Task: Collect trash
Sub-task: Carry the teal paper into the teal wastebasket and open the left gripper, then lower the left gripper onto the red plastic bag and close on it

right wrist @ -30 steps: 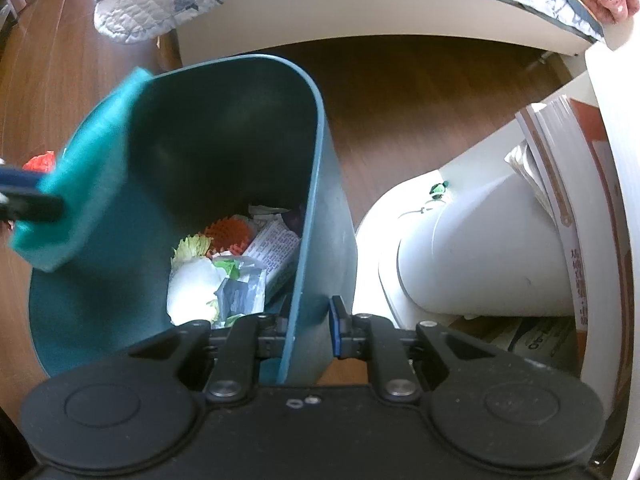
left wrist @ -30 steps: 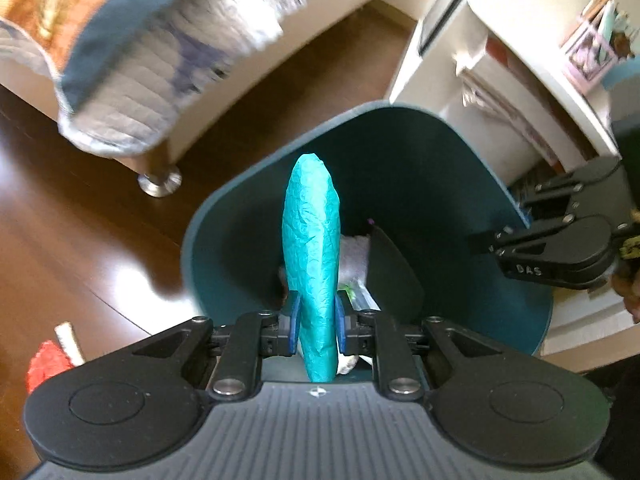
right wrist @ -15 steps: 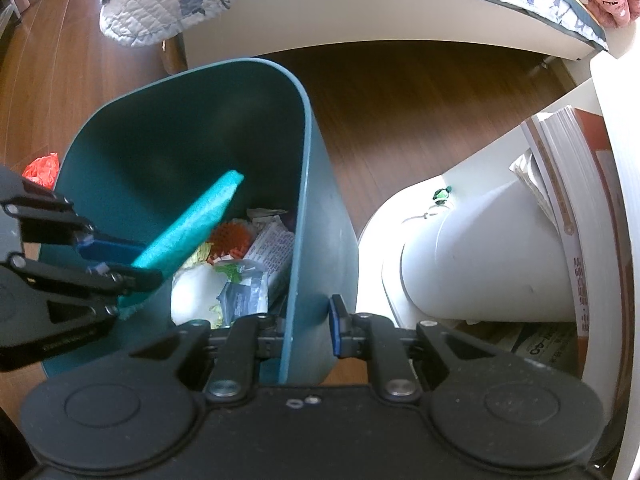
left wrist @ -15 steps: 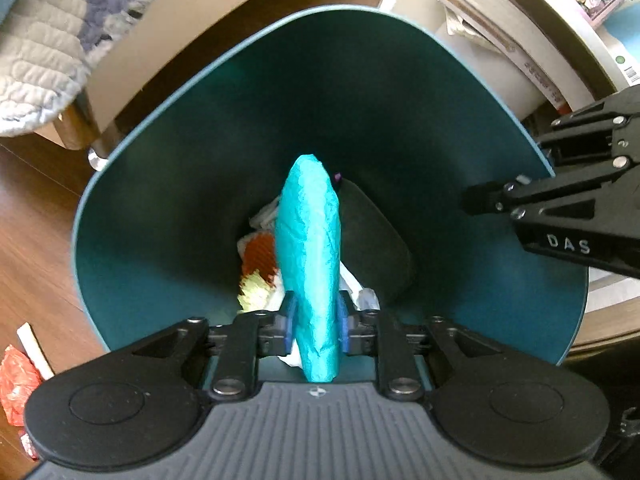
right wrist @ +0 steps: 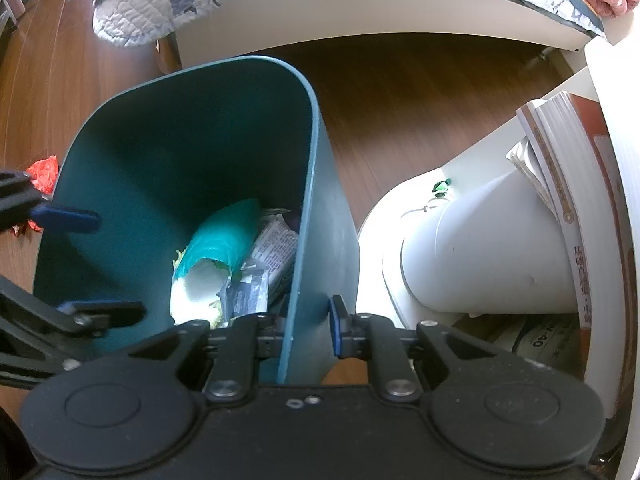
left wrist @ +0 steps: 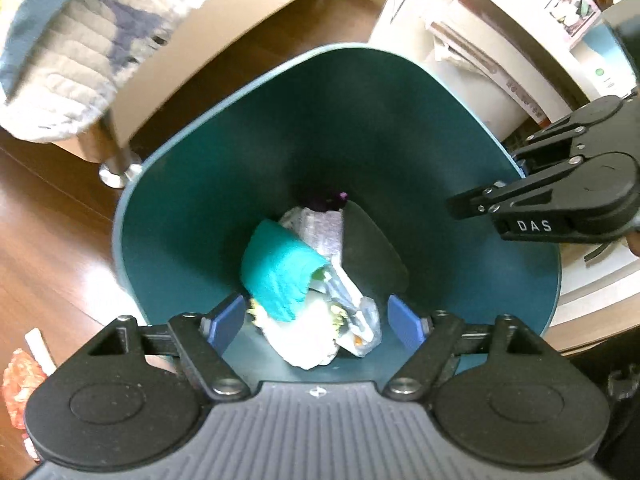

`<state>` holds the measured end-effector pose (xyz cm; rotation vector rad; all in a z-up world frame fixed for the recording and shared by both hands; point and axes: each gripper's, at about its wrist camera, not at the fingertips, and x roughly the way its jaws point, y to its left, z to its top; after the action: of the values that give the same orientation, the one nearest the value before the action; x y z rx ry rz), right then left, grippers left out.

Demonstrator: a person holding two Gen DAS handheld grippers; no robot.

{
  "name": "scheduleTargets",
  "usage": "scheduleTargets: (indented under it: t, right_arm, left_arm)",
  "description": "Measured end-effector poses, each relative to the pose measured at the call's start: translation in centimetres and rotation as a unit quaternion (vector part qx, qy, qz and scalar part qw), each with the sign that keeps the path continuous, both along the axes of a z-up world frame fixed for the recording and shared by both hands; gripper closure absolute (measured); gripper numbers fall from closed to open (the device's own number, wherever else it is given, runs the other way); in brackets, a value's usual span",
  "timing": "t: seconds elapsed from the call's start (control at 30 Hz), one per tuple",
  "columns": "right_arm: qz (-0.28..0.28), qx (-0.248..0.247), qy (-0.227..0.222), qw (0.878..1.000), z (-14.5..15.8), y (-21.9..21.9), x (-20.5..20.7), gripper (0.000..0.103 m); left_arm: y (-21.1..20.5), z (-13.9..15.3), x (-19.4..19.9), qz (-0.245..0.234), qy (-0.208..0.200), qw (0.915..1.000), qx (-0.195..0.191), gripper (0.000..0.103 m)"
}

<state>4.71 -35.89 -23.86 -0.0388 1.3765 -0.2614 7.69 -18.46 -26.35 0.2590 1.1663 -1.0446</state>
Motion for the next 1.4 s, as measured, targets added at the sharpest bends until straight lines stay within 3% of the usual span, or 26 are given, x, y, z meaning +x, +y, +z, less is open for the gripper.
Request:
scheduleTargets:
  t: [0.27, 0.47, 0.57, 0.67, 0.8, 1.03, 1.3, 1.4]
  right_arm:
    - [0.004, 0.002, 0.003, 1.0, -0.2, 0.0, -0.1, 0.087]
    - [0.002, 0.002, 0.005, 1.0, -0.2, 0.0, 0.1, 0.087]
    - [0.0, 0.002, 0.006, 1.0, -0.3, 0.0, 0.1, 0.087]
    - [0.0, 0.001, 0.007, 1.0, -0.3, 0.0, 0.1, 0.087]
    - [-0.001, -0.002, 0.009, 1.0, -0.3, 0.1, 0.2, 0.087]
    - [-0.005, -0.007, 0.012, 1.0, -0.5, 0.2, 0.3, 0.088]
    - [-0.008, -0.013, 0.018, 1.0, -0.8, 0.4, 0.5, 0.089]
    - [-0.005, -0.015, 0.02, 1.0, -0.8, 0.5, 0.6, 0.089]
  left_arm:
    - [6.2, 1.6, 2.0, 0.063, -0.023, 0.9977, -0.001, 0.025]
    - [12.2, 0.4, 5.4, 0.159, -0.015, 0.9871, 0.012, 0.022]
    - [15.4, -1.2, 7.6, 0.211, -0.021, 0.9764, 0.038, 0.022]
    - [18.7, -4.1, 10.4, 0.269, -0.014, 0.96, 0.075, 0.022]
    - [22.1, -9.5, 13.9, 0.331, 0.034, 0.9356, 0.117, 0.022]
    - [23.8, -16.7, 16.2, 0.384, 0.086, 0.9064, 0.153, 0.022]
    - [24.6, -21.3, 17.2, 0.409, 0.106, 0.8885, 0.178, 0.022]
    - [24.7, -22.2, 17.2, 0.411, 0.111, 0.886, 0.183, 0.023]
